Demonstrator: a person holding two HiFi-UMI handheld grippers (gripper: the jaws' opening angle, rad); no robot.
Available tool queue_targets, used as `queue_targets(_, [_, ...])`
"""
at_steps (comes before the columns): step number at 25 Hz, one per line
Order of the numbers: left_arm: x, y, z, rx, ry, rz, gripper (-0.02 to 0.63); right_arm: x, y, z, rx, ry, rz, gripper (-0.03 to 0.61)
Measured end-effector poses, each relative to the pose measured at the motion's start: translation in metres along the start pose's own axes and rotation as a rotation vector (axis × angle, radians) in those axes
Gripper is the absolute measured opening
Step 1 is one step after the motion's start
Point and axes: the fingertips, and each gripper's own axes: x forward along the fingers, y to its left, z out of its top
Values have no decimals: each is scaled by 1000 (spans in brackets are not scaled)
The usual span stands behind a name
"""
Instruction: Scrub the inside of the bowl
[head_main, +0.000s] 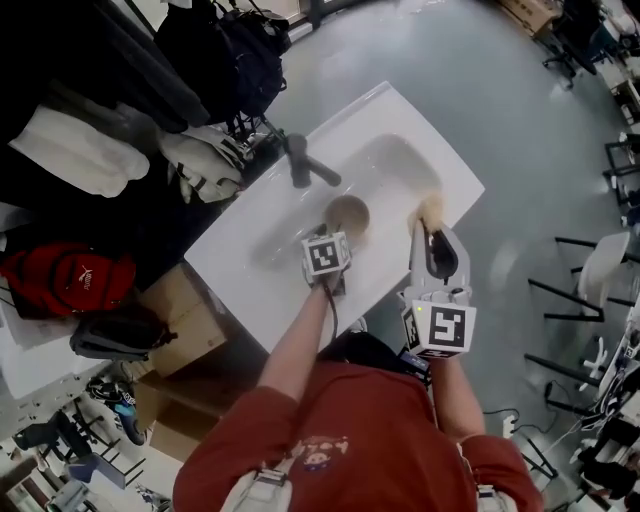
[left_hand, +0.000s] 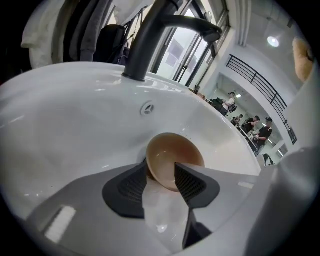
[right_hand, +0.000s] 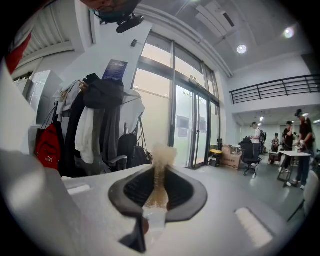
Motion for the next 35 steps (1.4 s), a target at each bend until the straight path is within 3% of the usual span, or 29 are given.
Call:
queue_targets(4, [8, -2, -3, -45, 11, -15, 179, 3, -3, -3, 1, 16, 0, 54])
queue_targets(9, [8, 3, -5, -80, 5, -5, 121, 3, -3, -6, -2, 17, 3, 54])
queue_targets(21, [5, 5, -5, -80, -4, 20, 34, 7, -3, -12, 5, 33, 18, 54])
queue_targets(35, [-24, 4, 2, -79, -64, 20, 25, -1, 7, -1, 8, 0, 61, 54])
